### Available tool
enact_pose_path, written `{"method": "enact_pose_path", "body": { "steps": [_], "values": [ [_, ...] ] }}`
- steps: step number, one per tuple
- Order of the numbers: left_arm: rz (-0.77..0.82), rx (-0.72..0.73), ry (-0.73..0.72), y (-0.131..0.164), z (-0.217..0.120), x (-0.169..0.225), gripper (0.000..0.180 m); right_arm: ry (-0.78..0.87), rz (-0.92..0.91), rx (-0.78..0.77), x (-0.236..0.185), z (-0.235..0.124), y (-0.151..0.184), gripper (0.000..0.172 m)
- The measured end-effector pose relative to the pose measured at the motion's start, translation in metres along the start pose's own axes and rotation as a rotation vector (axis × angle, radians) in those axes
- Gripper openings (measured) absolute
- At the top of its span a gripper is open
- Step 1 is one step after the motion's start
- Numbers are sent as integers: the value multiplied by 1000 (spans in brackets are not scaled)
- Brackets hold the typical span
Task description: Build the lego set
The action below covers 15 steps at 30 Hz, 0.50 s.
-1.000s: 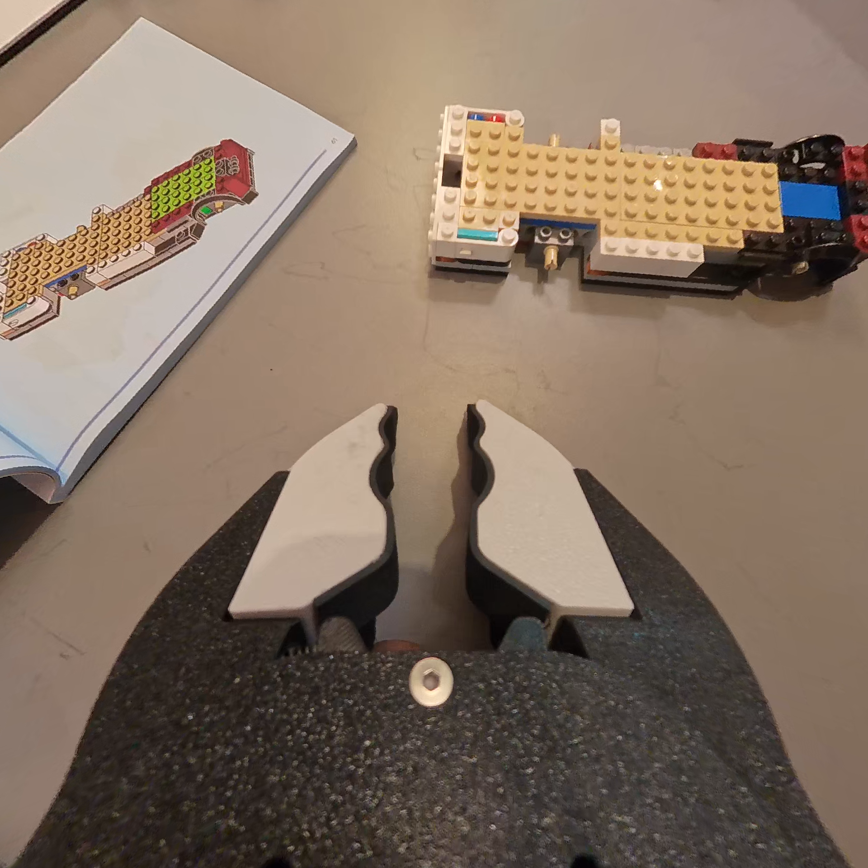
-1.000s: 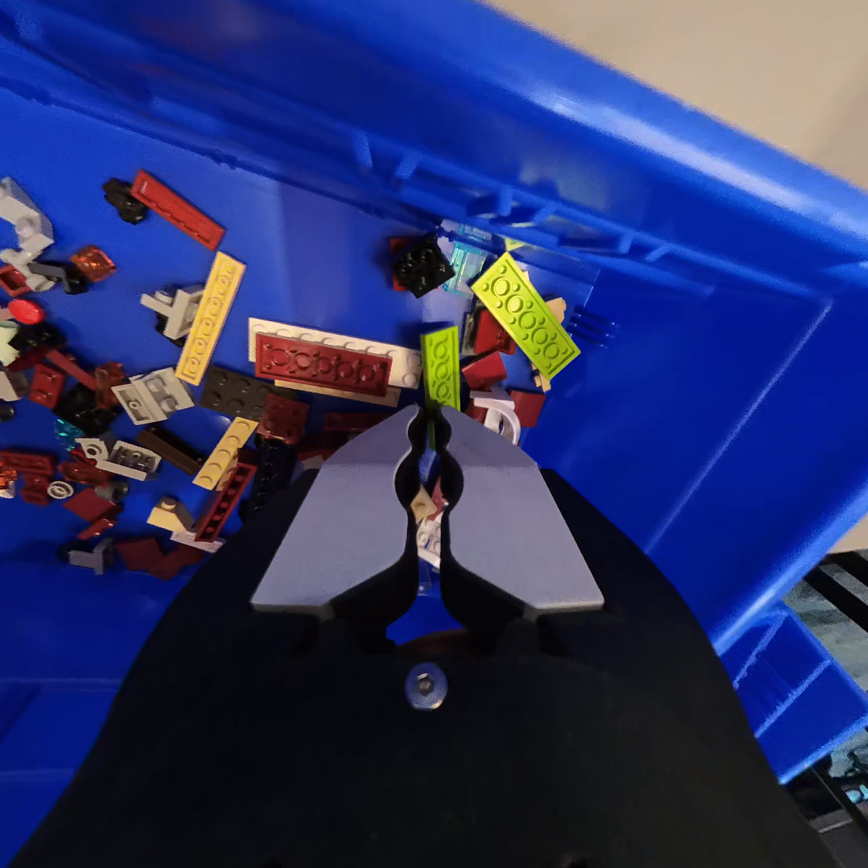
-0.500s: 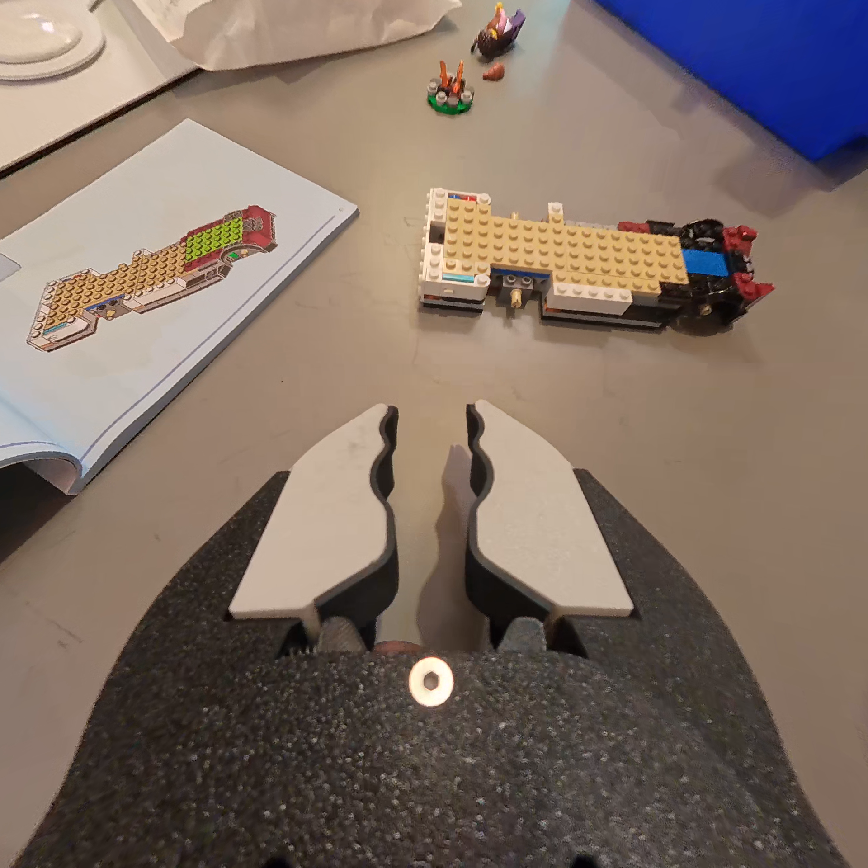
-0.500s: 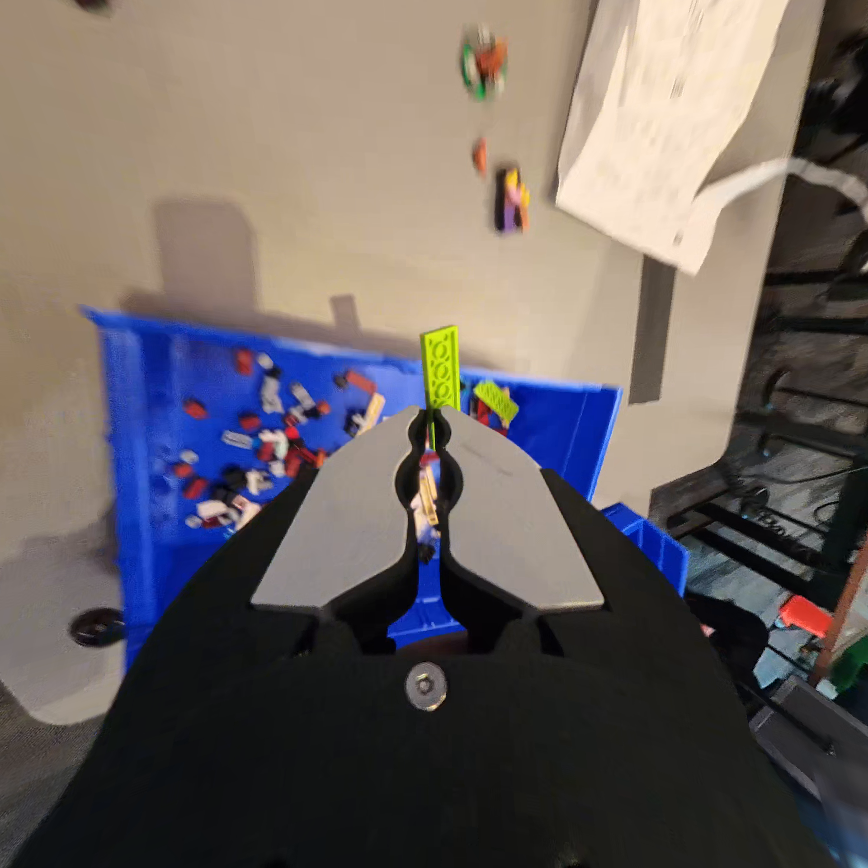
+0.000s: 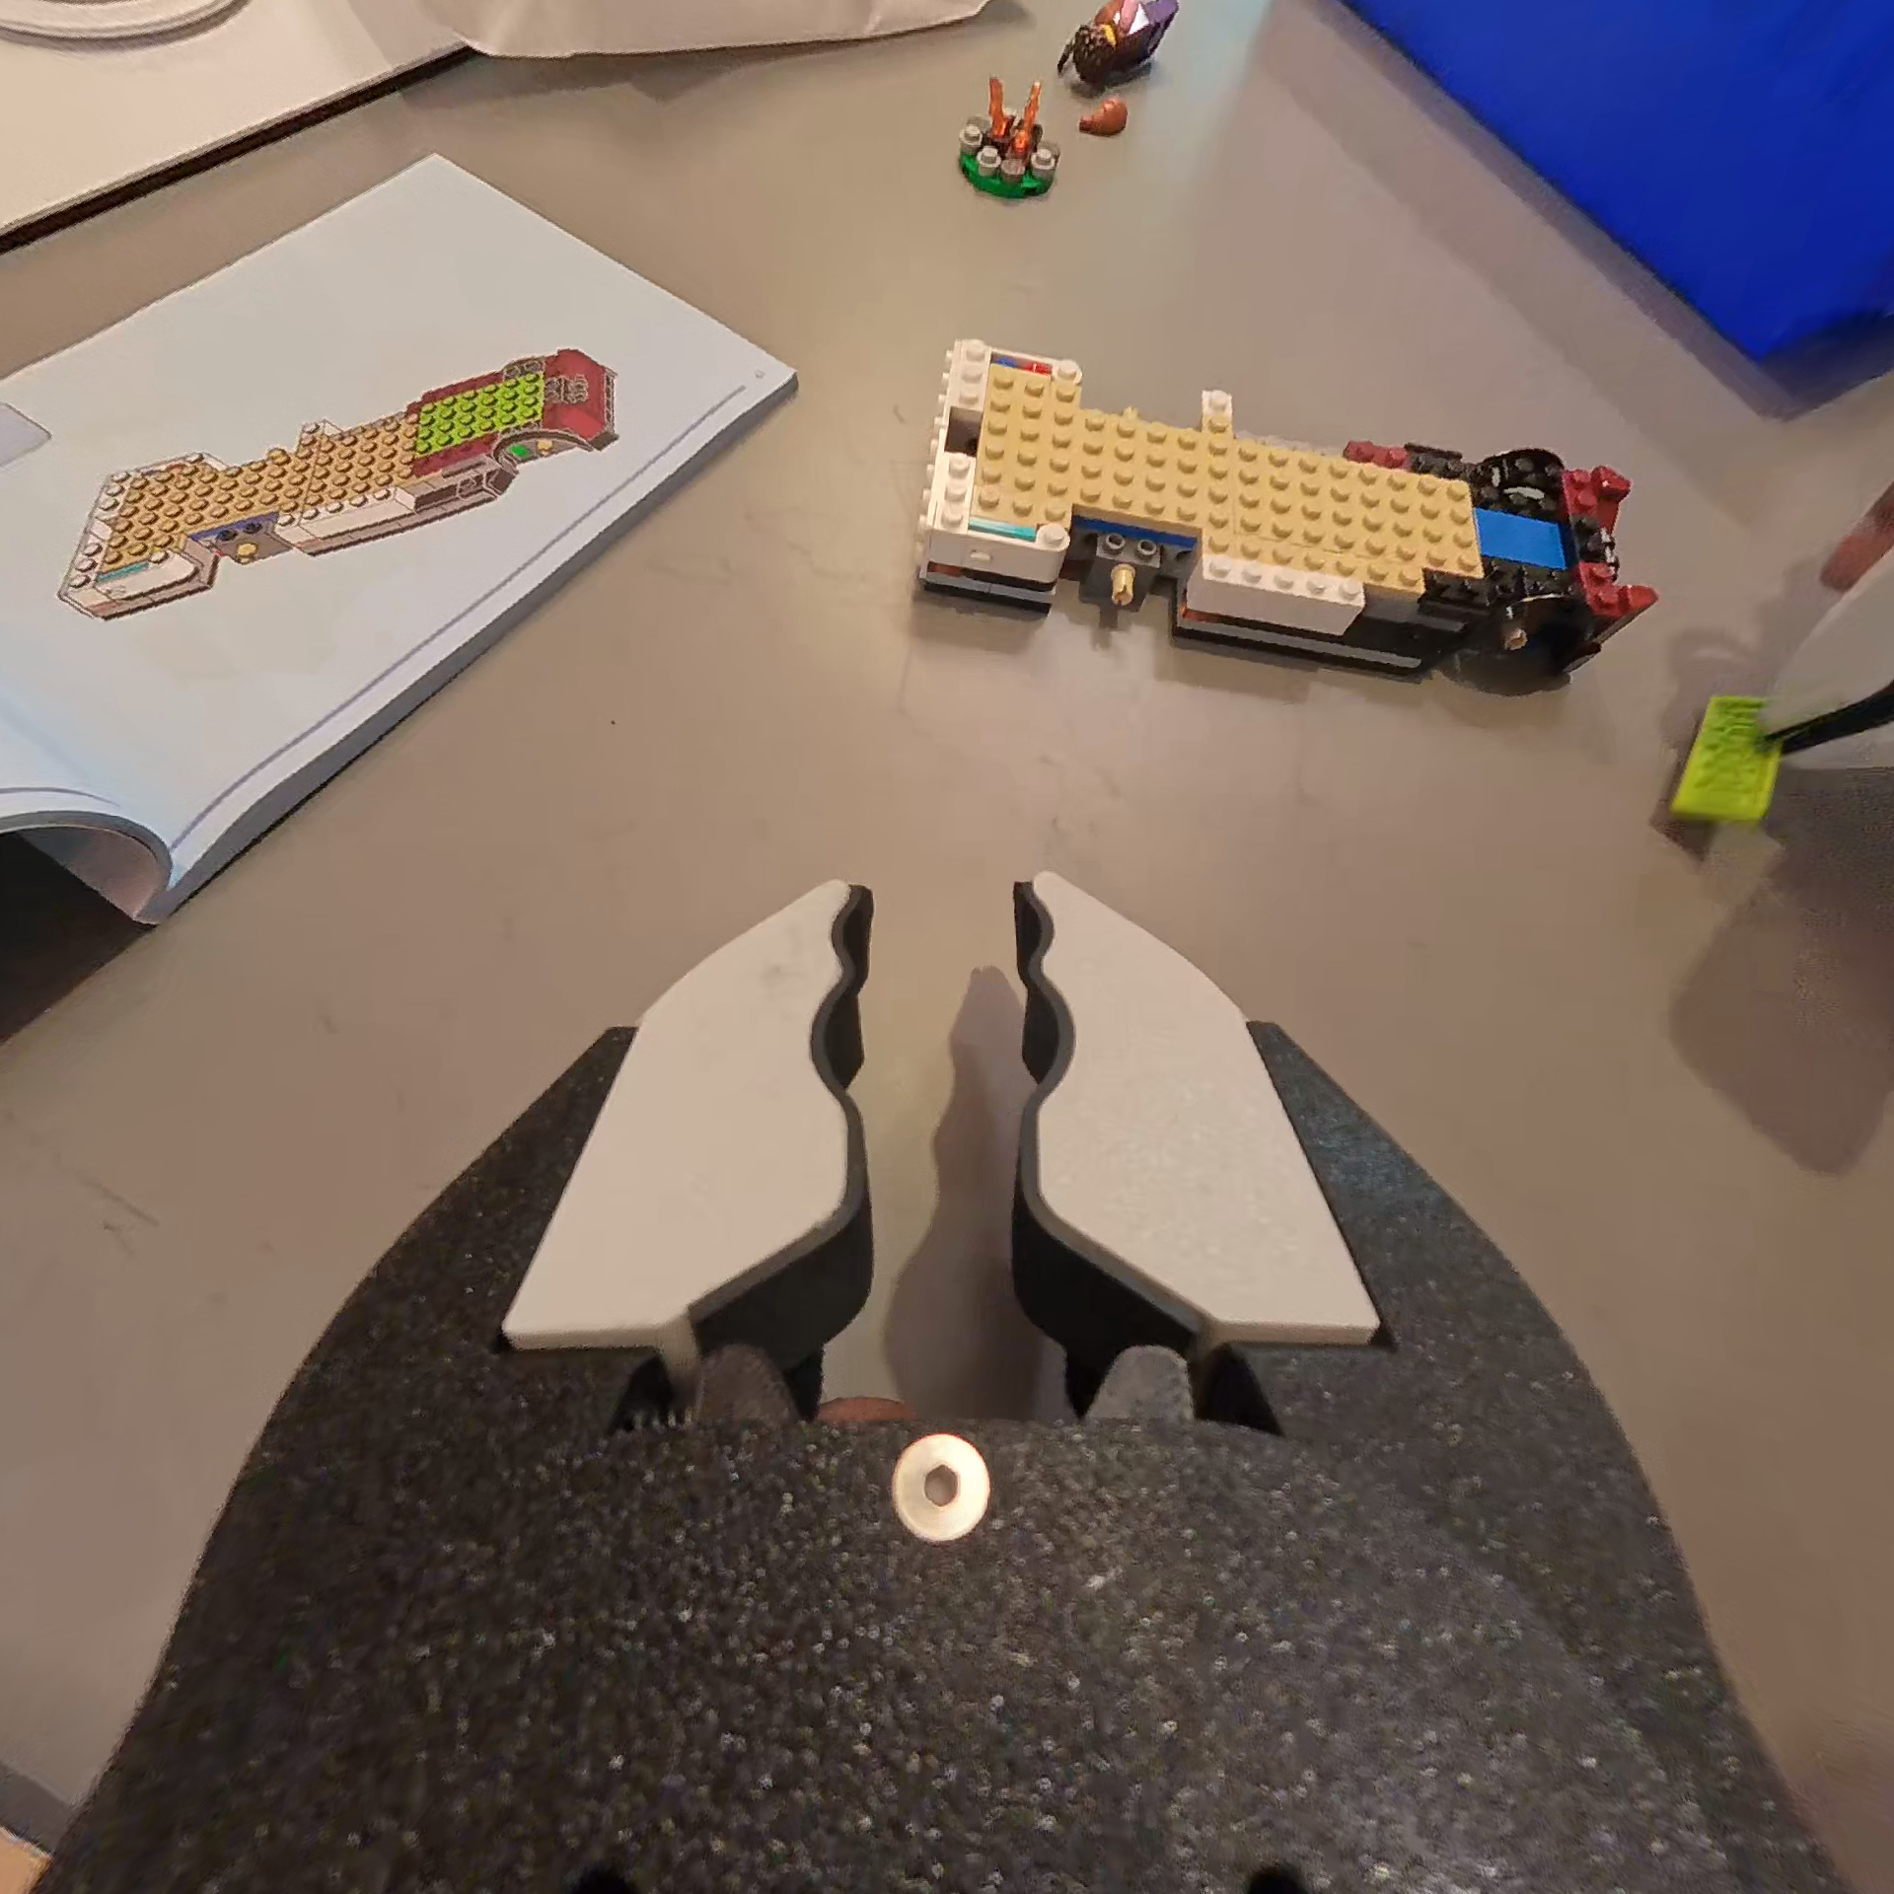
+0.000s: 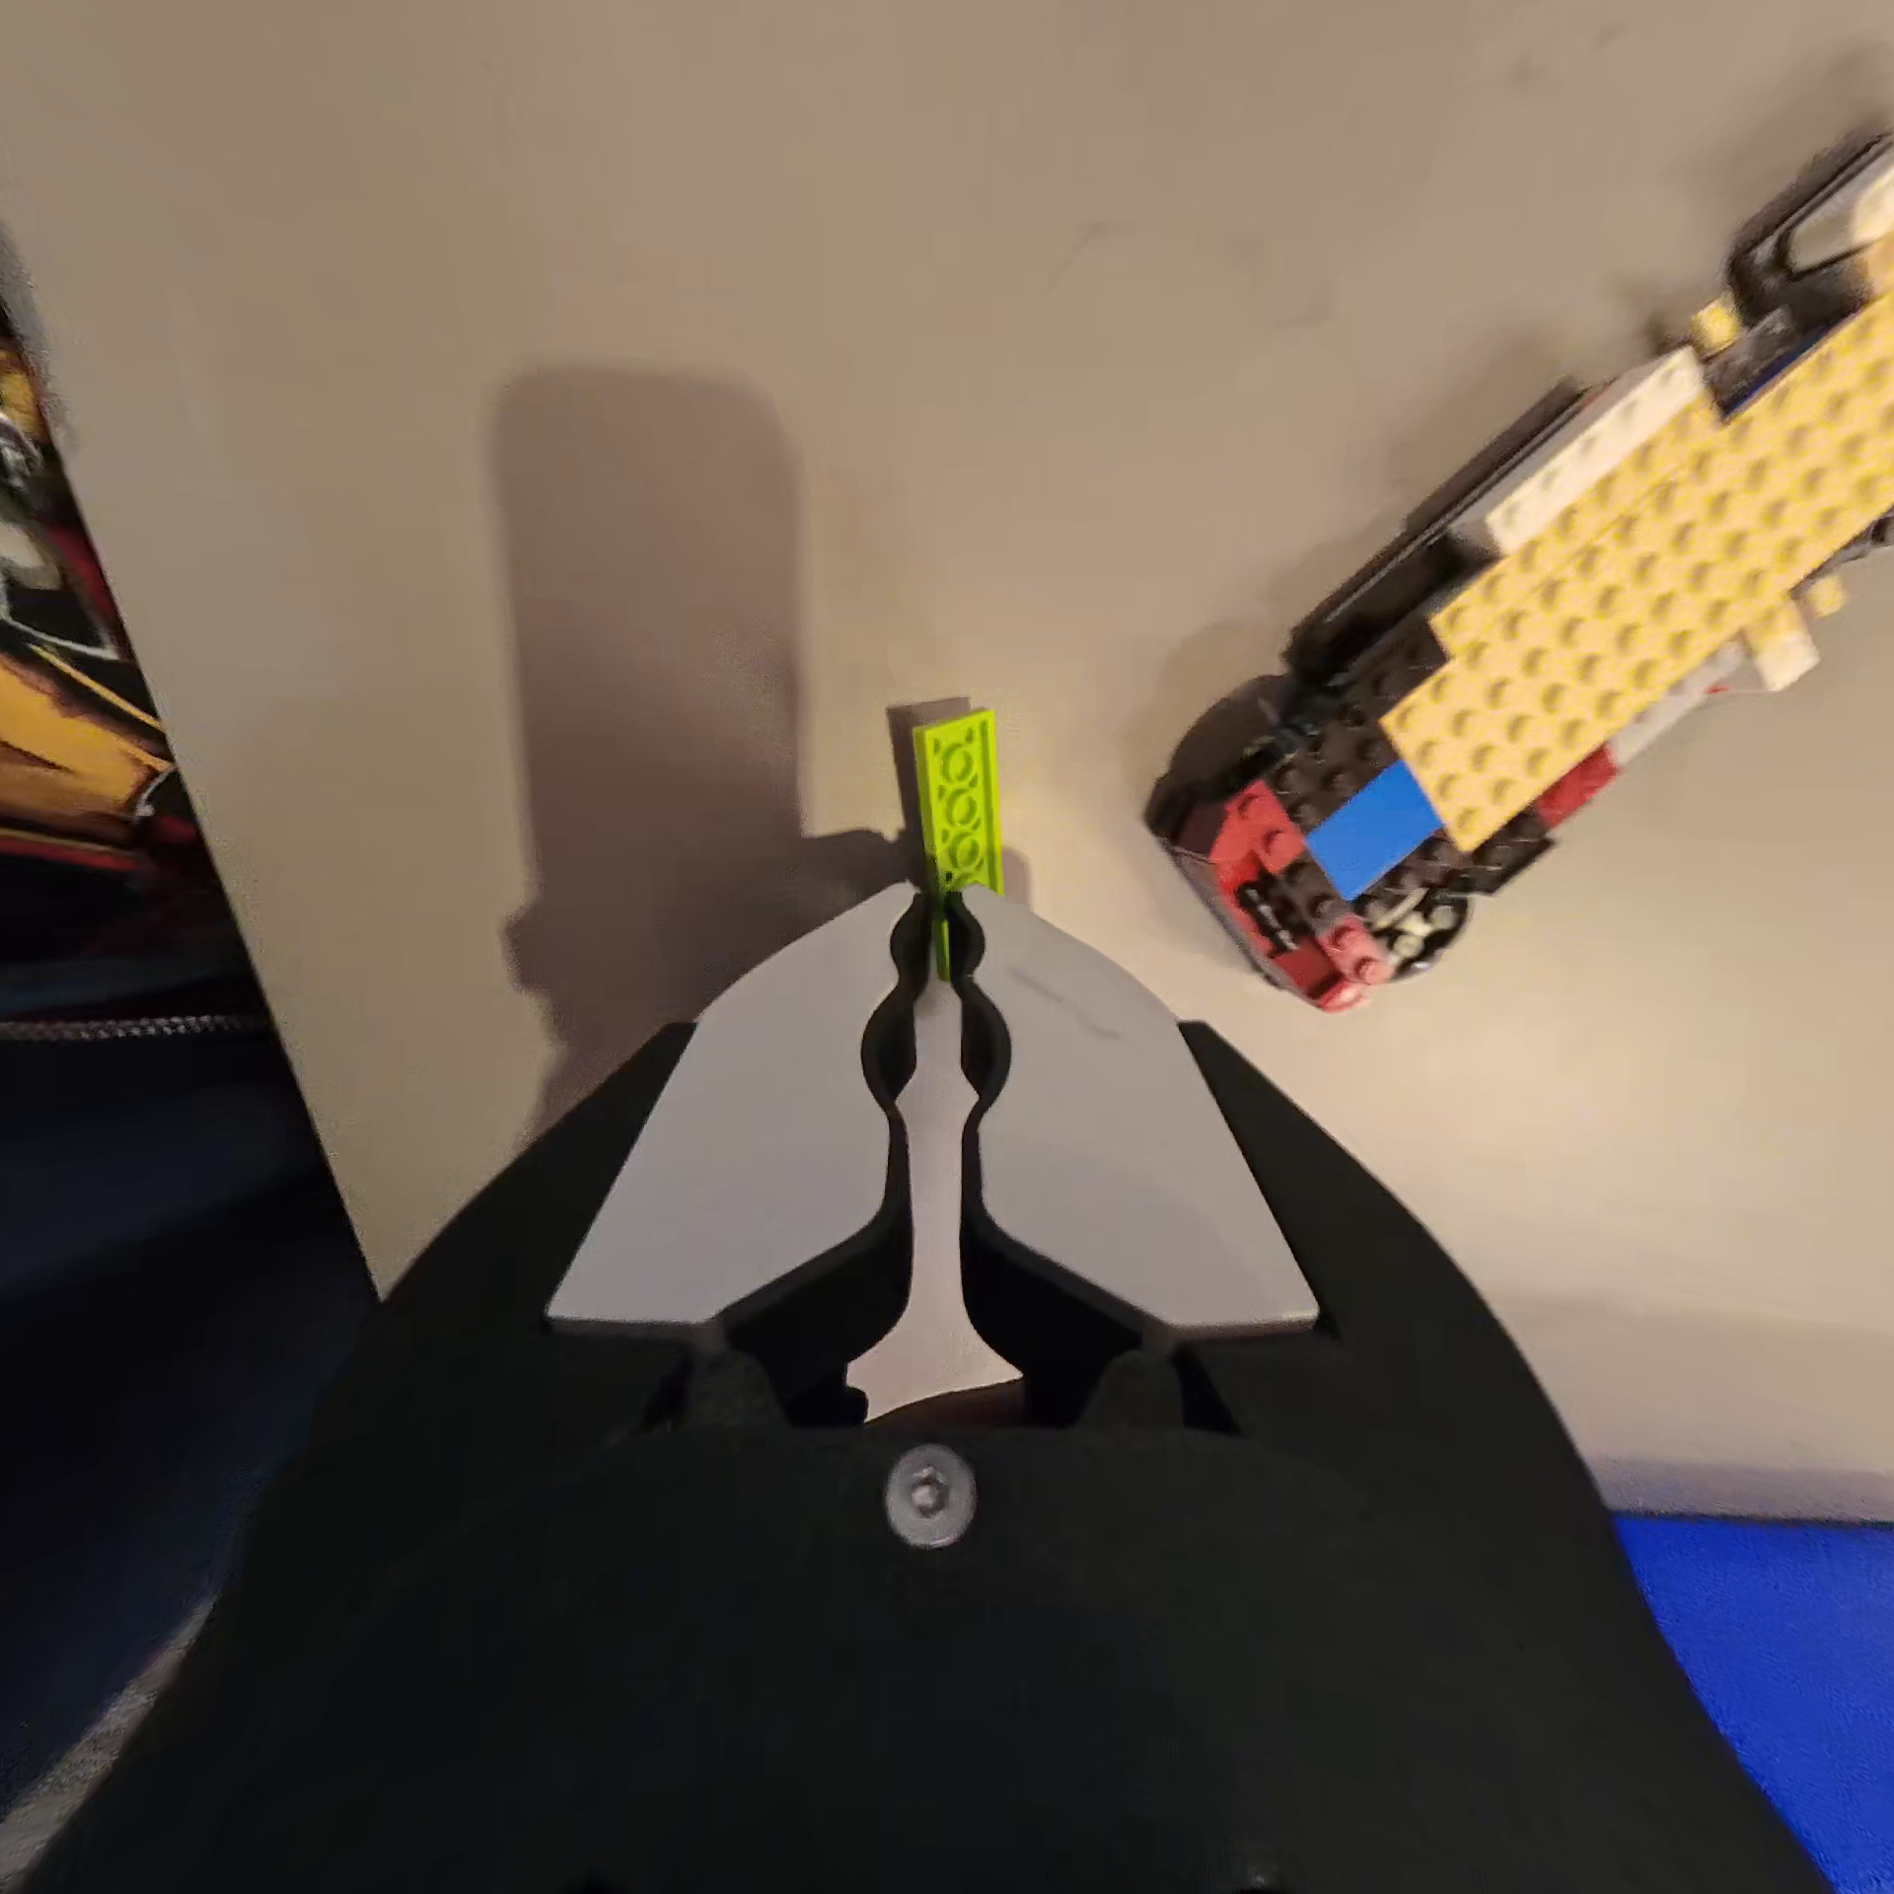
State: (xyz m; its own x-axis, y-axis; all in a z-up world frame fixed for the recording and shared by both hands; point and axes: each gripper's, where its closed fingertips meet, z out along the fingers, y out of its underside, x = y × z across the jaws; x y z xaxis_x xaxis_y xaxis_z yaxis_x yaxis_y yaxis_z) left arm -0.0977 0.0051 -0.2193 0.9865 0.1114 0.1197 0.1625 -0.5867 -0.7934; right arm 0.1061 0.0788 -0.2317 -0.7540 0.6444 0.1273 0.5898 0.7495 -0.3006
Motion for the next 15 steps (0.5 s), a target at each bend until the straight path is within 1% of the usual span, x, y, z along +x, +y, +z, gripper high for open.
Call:
{"method": "enact_pose_path", "body": {
  "steps": [1, 3, 5, 8, 10, 12, 13, 15],
  "values": [
    [7, -6, -1, 1, 1, 1, 27, -7, 23, 8, -2, 3, 1, 3],
    [21, -16, -2, 2, 2, 2, 27, -14, 64, 34, -2, -2, 1, 2],
    [22, -18, -1, 2, 2, 2, 27, 5, 83, 55, 7, -19, 5, 6],
    [-6, -4, 6, 1, 0, 0, 27, 96, 123, 88, 45, -68, 22, 9],
    [-29, 4, 15, 0, 0, -2, 27, 199, 166, 94, 87, -110, 48, 11],
    [-51, 5, 28, 0, 0, -3, 27, 316, 217, 72, 137, -143, 89, 12],
    [-59, 3, 34, 0, 0, -3, 27, 375, 249, 50, 165, -152, 113, 13],
    [-65, -2, 41, 0, 1, -3, 27, 403, 325, 13, 208, -152, 160, 15]
  ]
}}
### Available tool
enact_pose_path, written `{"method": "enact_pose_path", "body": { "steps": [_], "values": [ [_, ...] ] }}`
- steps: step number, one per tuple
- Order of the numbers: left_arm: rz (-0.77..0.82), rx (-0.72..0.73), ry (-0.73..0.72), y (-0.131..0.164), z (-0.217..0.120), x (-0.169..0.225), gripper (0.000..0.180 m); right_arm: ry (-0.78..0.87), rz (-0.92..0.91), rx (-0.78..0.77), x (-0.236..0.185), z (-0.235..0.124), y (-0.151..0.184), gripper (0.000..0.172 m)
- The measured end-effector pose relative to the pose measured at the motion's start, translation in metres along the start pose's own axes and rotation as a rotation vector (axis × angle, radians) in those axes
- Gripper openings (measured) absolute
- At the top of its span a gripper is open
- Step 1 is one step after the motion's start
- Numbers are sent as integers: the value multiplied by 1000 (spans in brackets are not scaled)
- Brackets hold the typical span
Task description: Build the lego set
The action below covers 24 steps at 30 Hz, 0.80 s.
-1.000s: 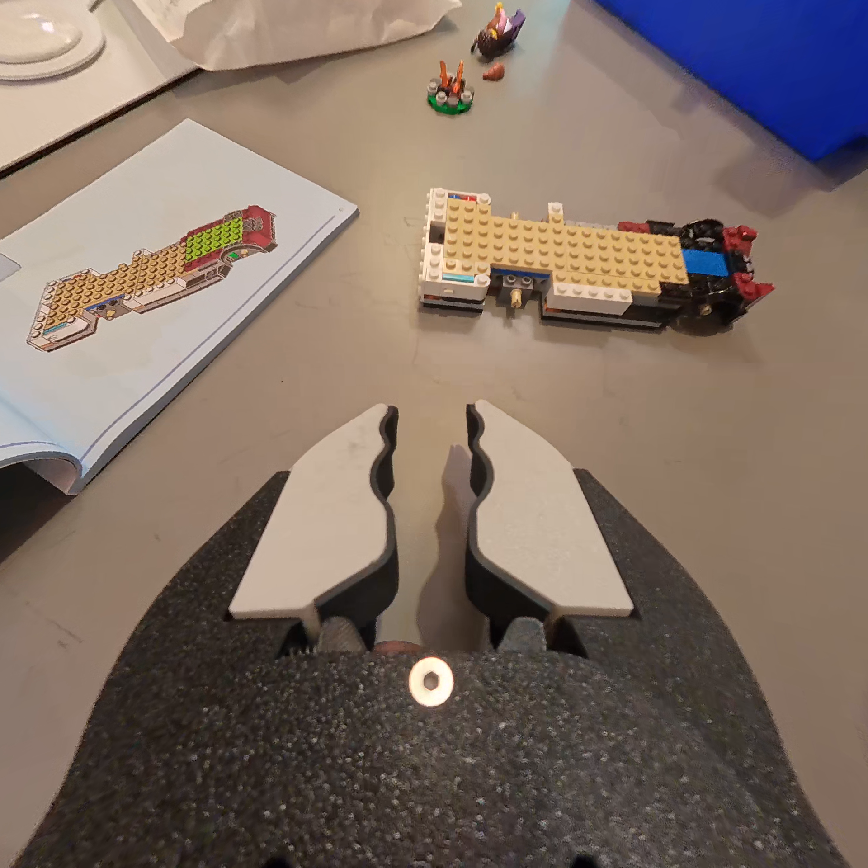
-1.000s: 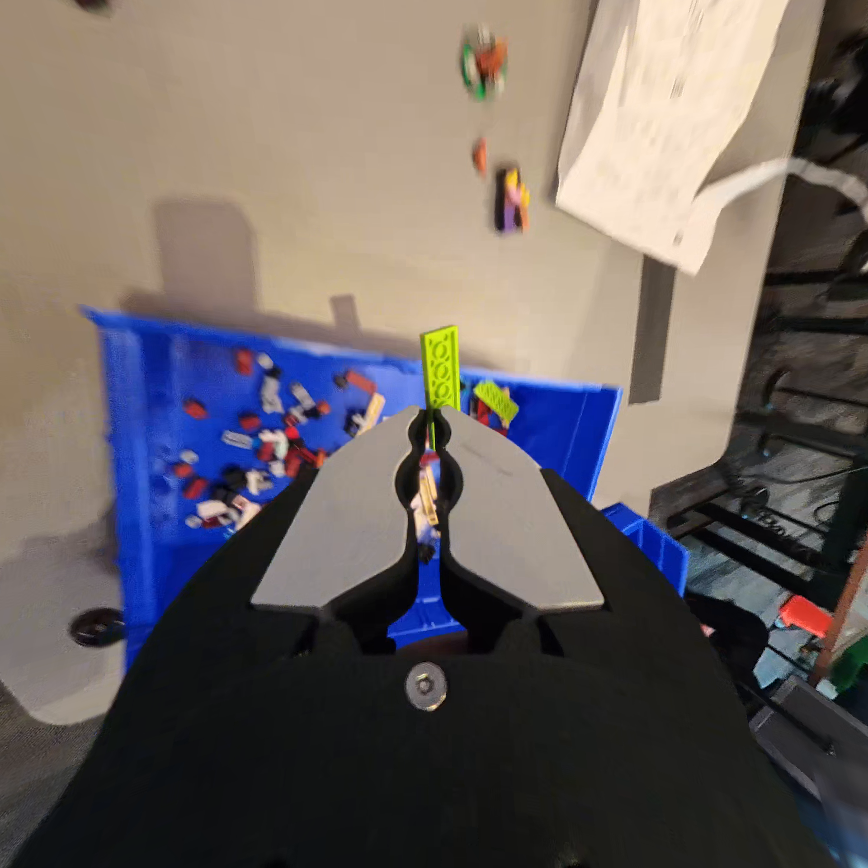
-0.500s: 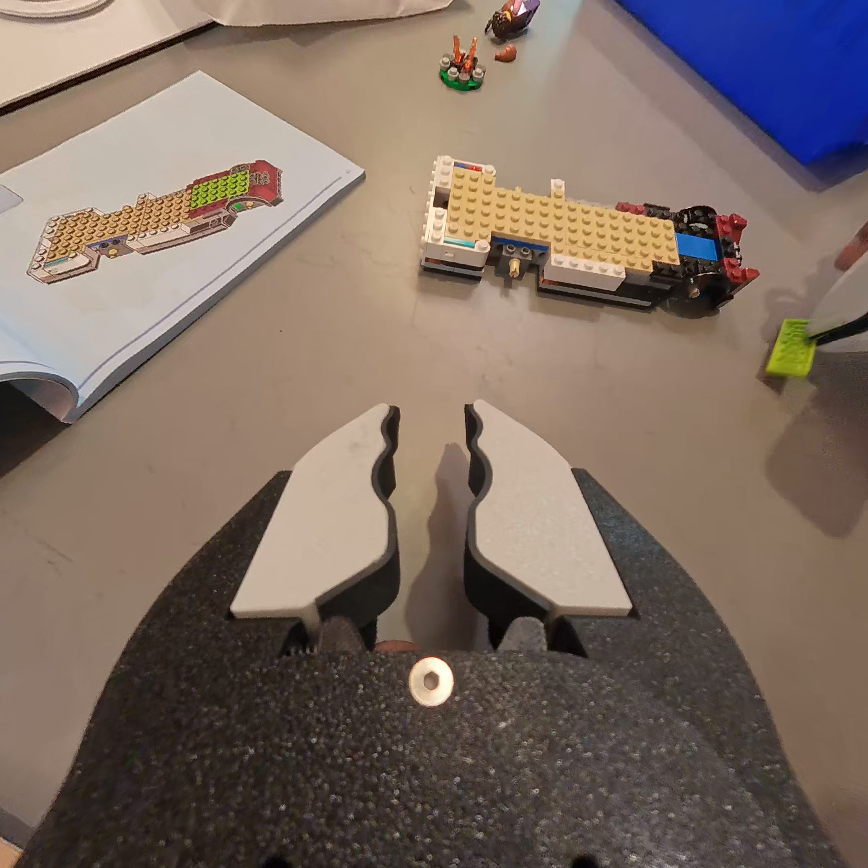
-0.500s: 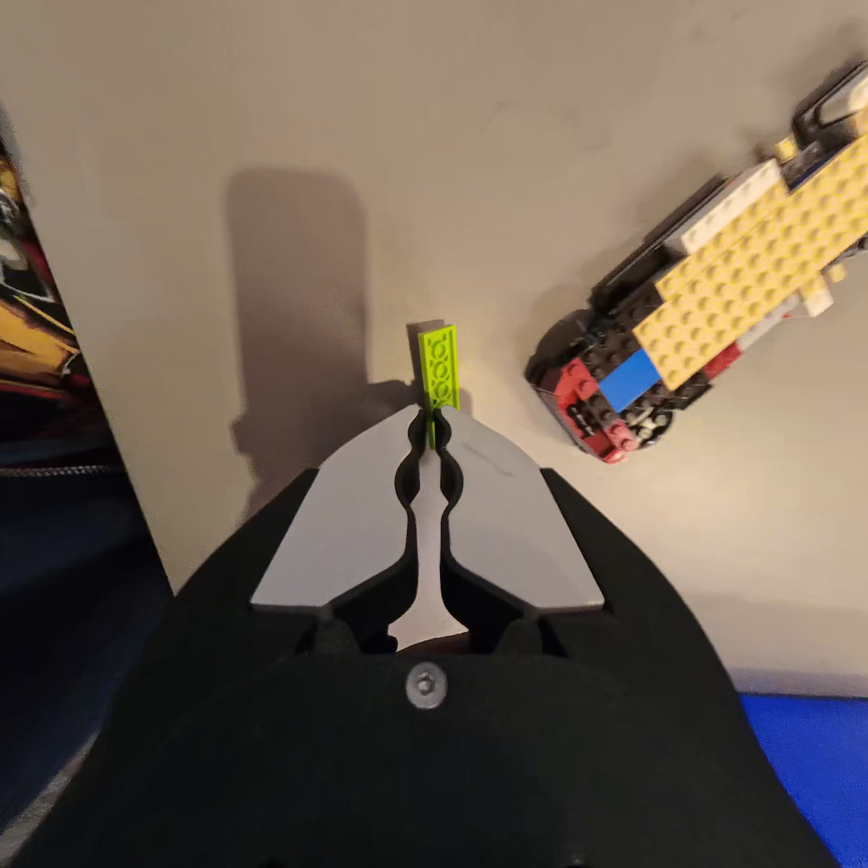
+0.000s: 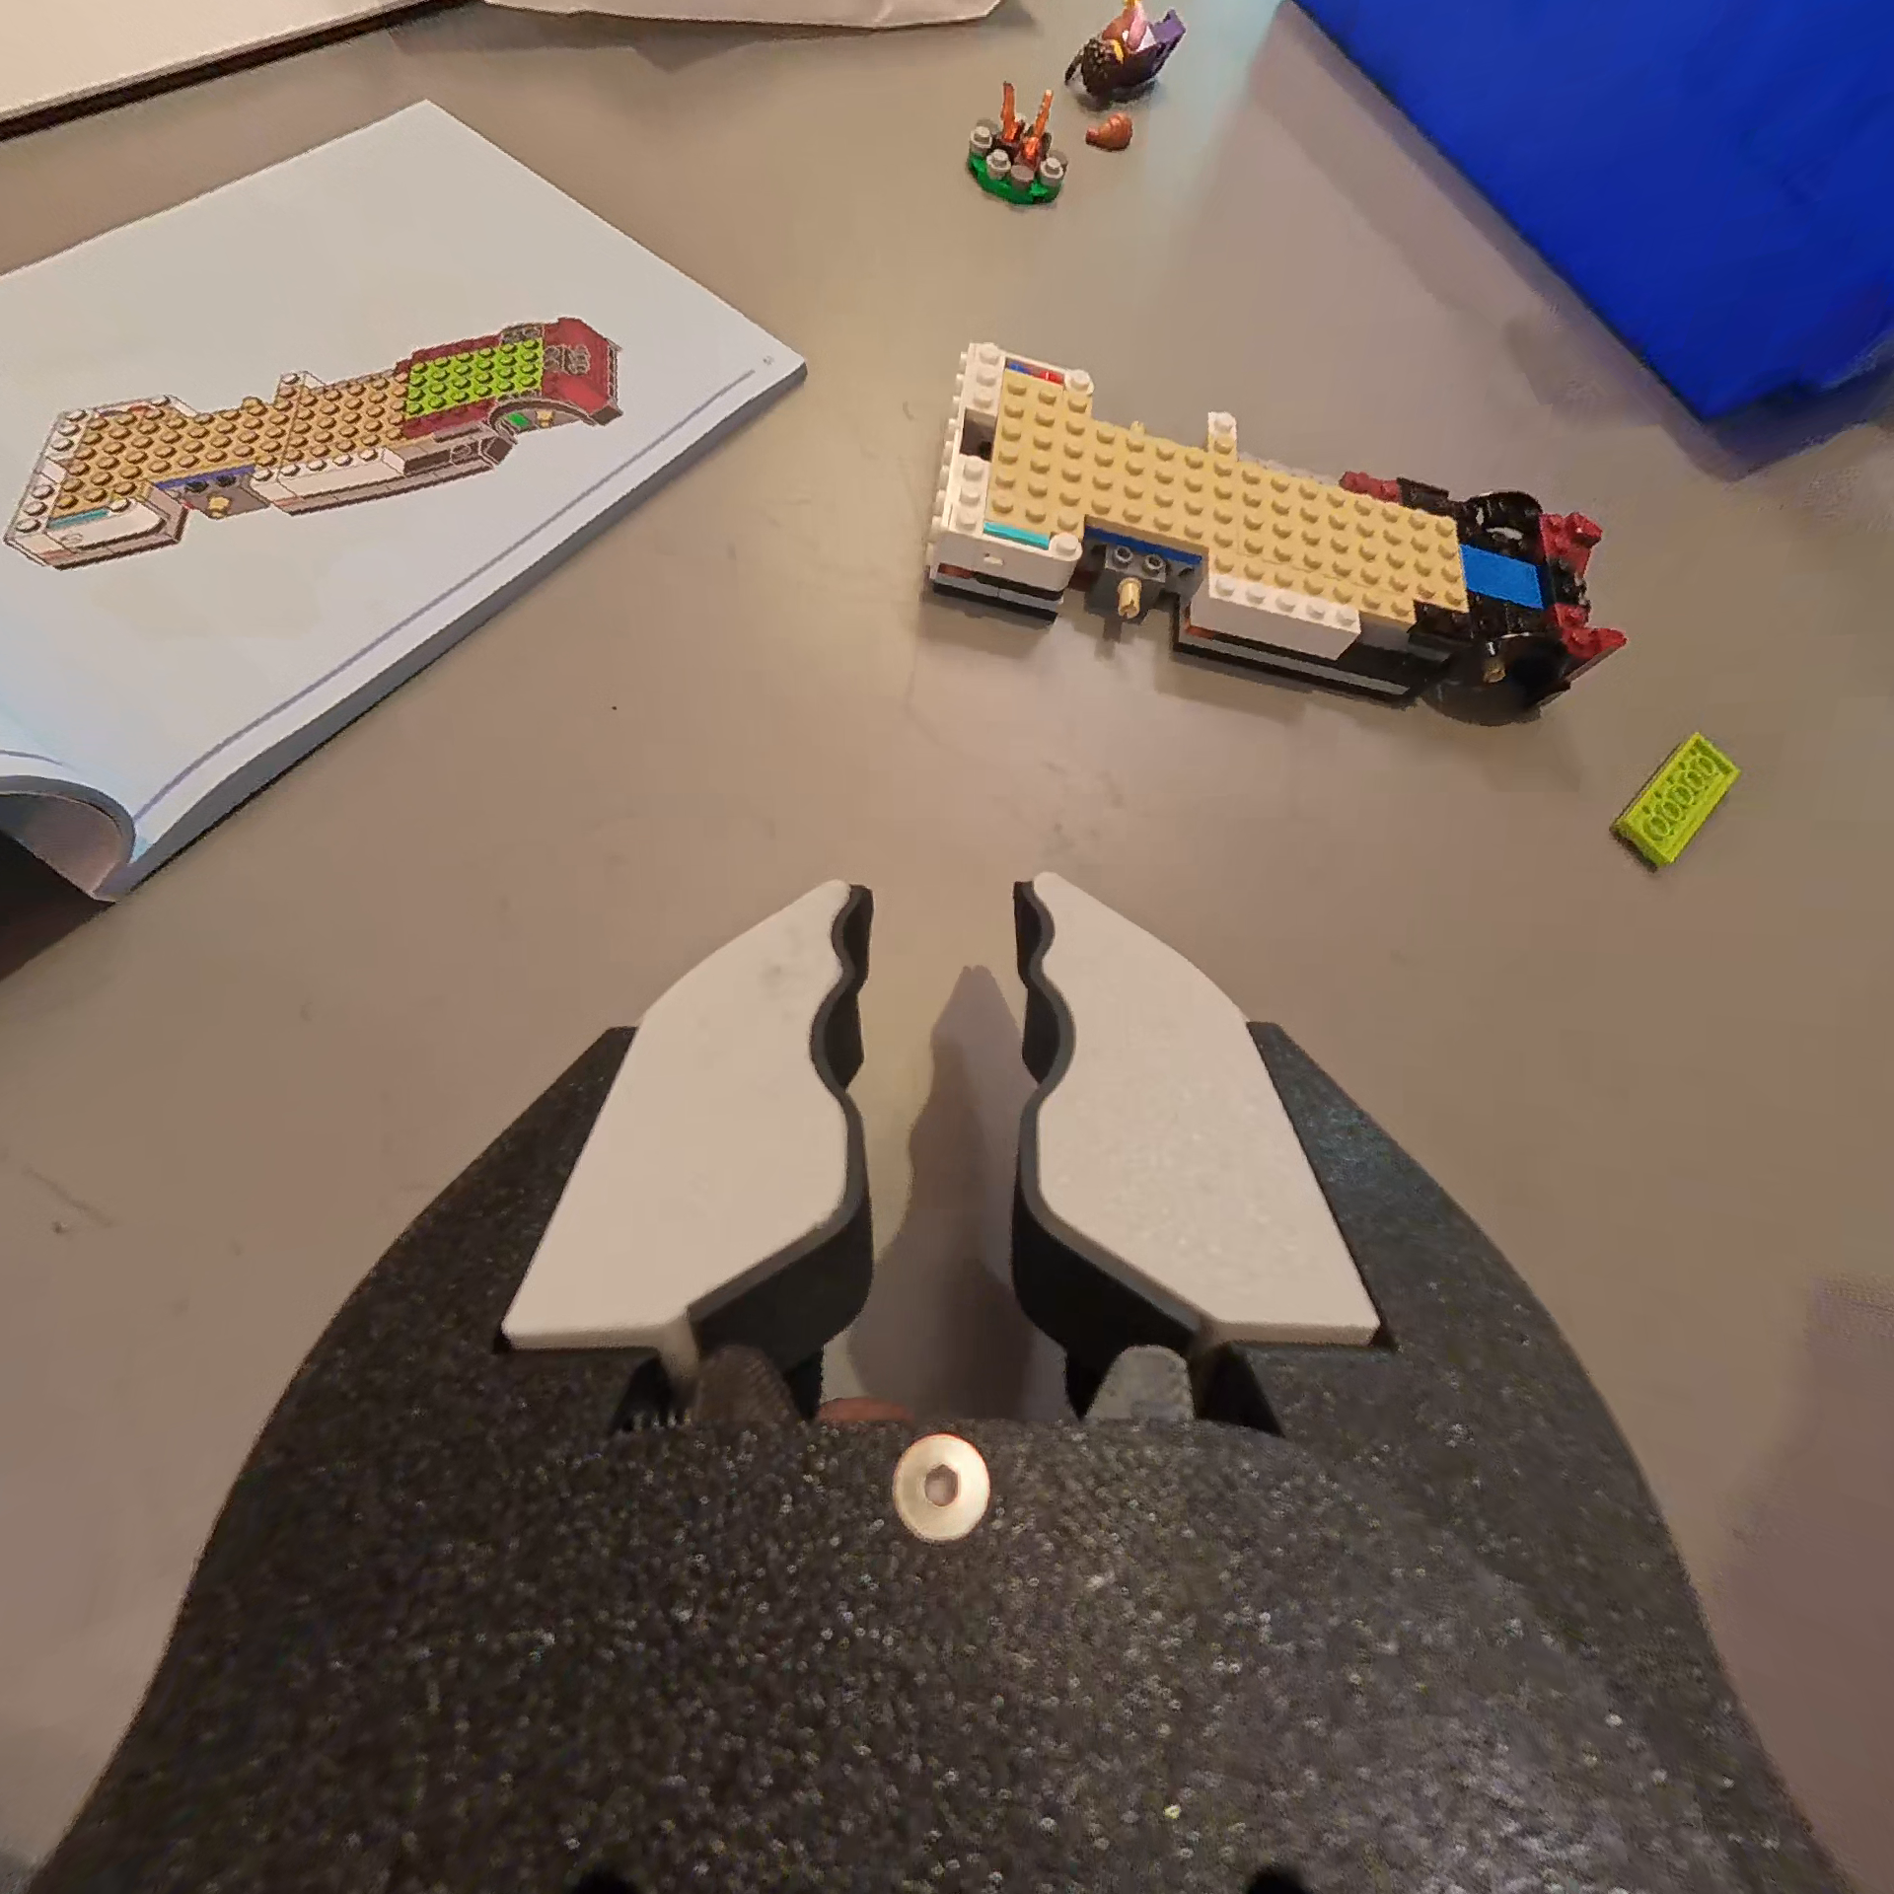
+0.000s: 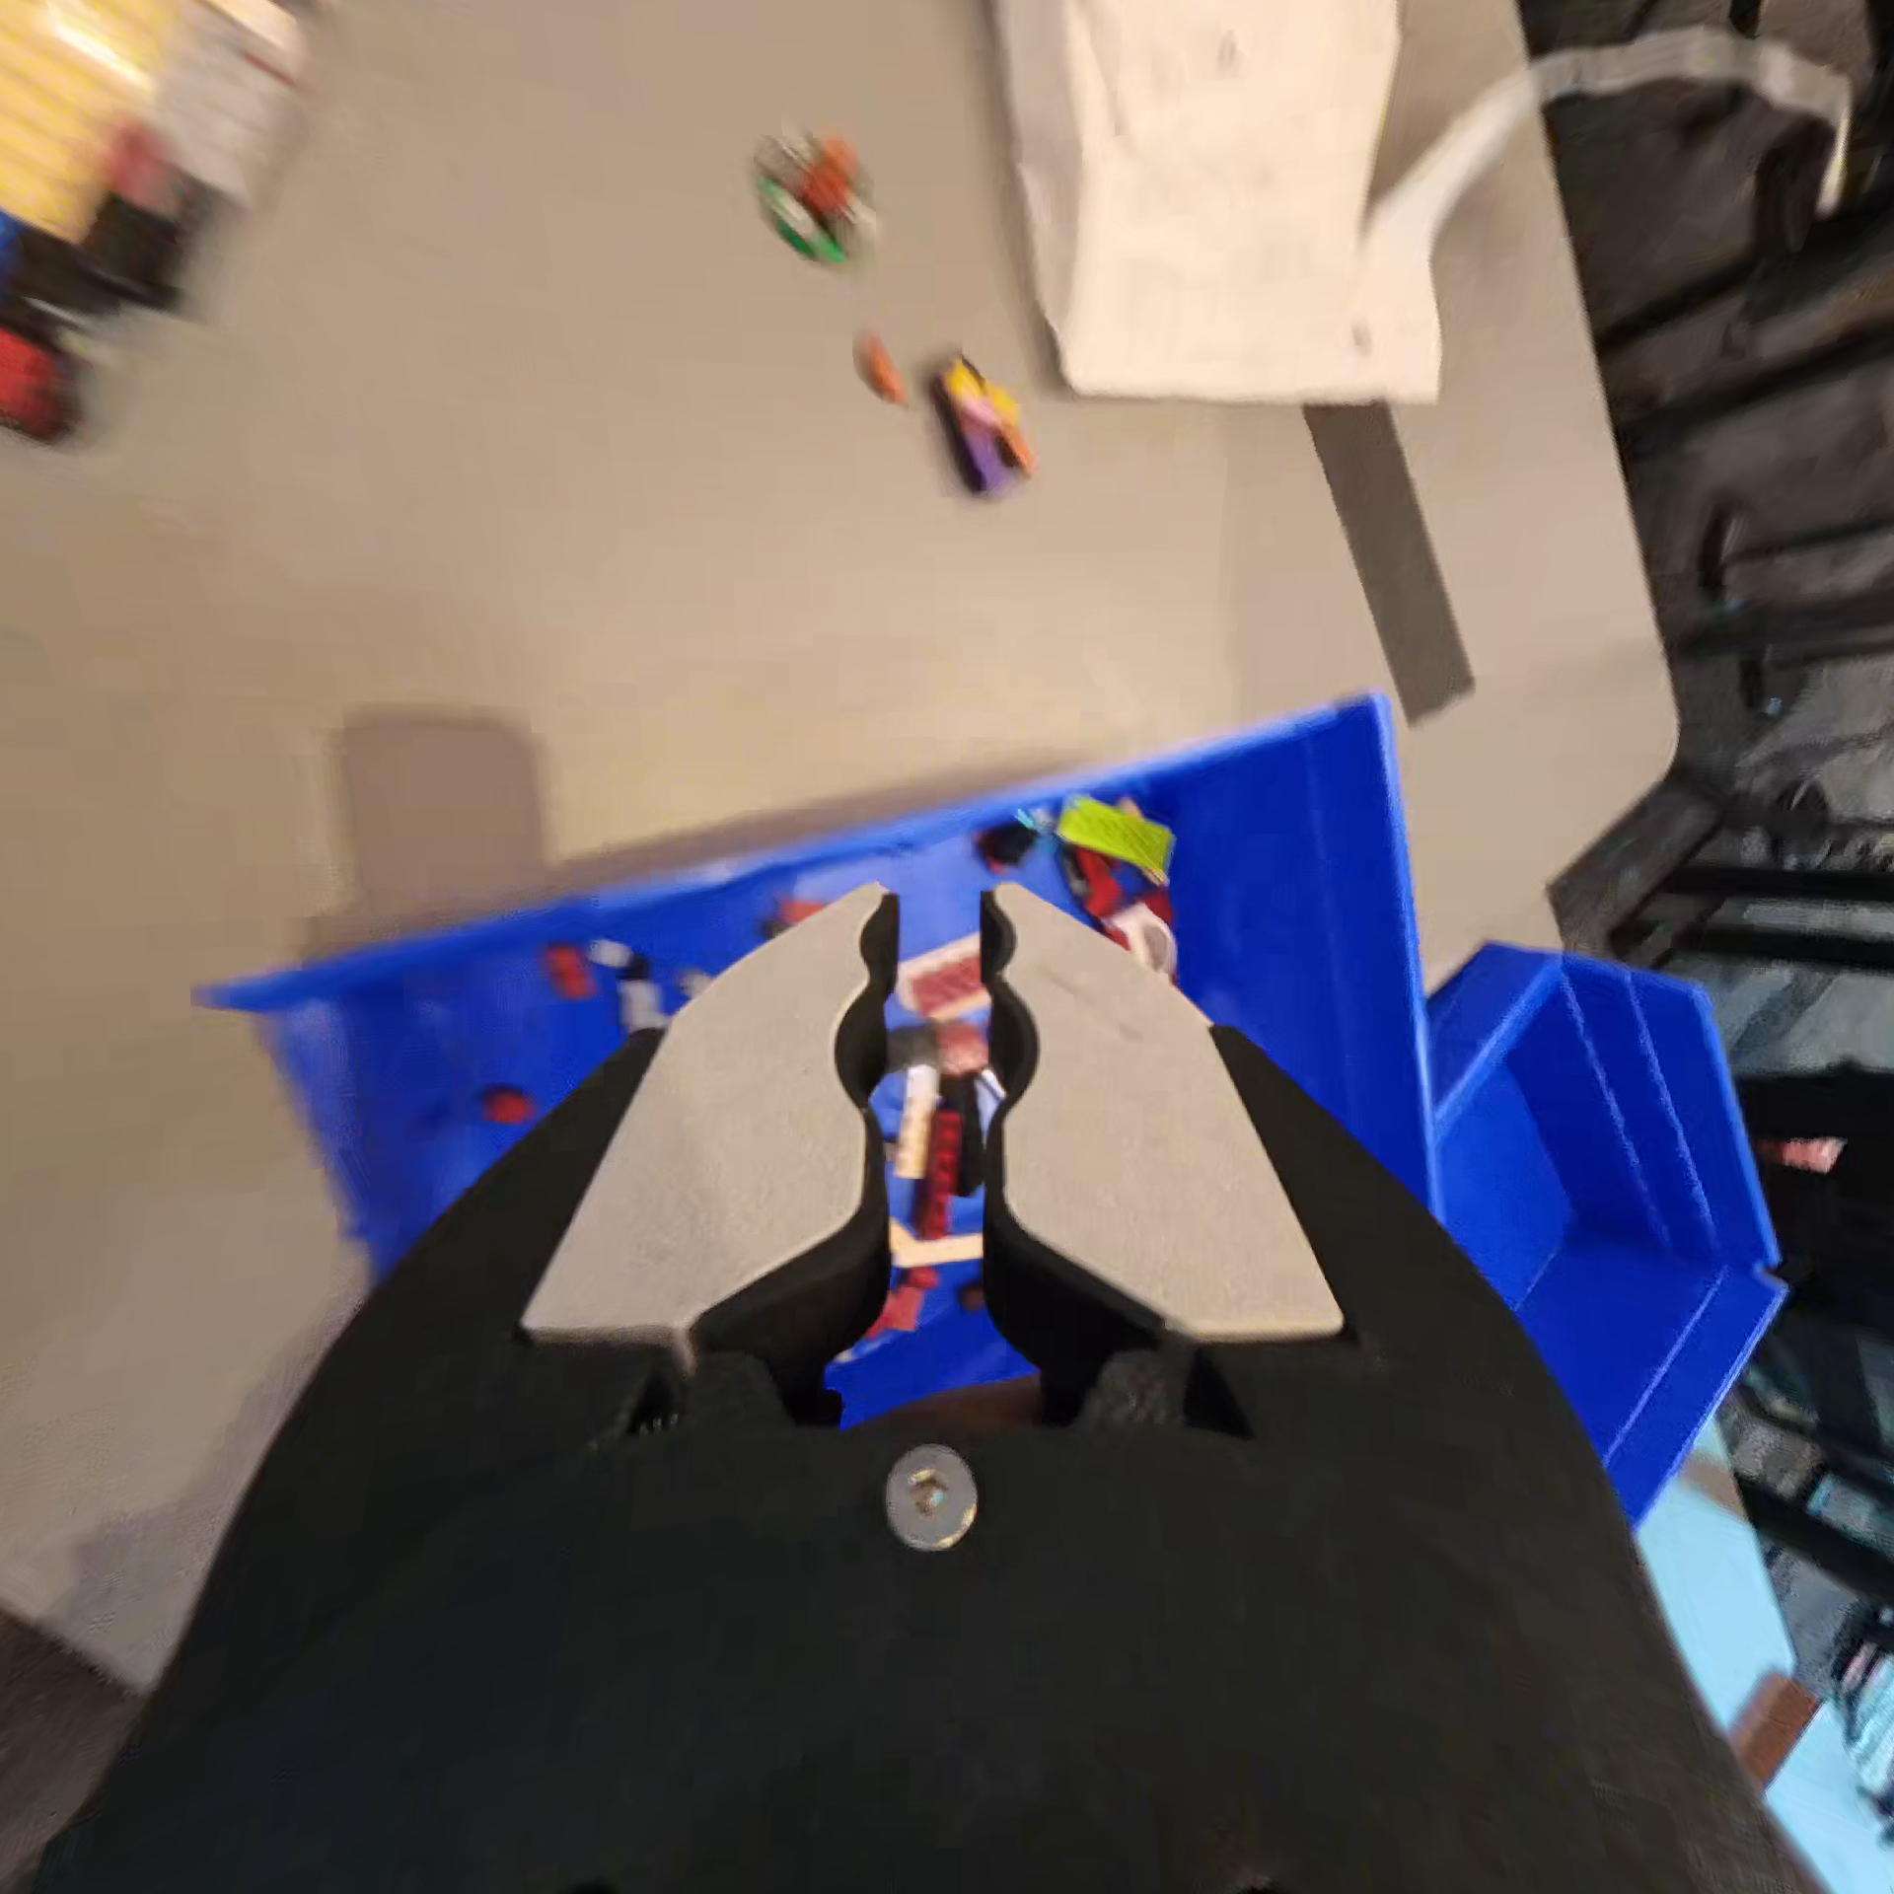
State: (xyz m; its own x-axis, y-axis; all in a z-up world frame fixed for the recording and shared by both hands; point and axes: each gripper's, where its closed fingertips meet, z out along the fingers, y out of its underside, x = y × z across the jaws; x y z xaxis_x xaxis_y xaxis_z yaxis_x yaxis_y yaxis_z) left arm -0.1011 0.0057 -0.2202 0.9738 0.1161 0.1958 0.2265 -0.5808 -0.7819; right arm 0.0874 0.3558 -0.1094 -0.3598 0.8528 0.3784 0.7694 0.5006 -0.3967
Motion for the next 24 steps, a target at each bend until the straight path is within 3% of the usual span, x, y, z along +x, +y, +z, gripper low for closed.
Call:
{"method": "enact_pose_path", "body": {
  "steps": [3, 9, 16, 20, 24],
  "values": [
    [-2, -26, -2, 2, 3, -1, 27, -13, 42, -45, 43, 47, 36, 18],
    [1, -81, -8, 8, 8, -1, 27, -72, -215, -21, 57, 114, 48, 24],
    [41, -143, -35, 15, 14, -1, 26, -269, -359, 32, 44, 134, 51, 26],
    [67, -150, -64, 15, 15, -2, 25, -290, -393, 46, 43, 143, 52, 27],
    [85, -154, -85, 16, 15, -2, 24, -243, -377, 34, 50, 146, 50, 13]
  ]
}}
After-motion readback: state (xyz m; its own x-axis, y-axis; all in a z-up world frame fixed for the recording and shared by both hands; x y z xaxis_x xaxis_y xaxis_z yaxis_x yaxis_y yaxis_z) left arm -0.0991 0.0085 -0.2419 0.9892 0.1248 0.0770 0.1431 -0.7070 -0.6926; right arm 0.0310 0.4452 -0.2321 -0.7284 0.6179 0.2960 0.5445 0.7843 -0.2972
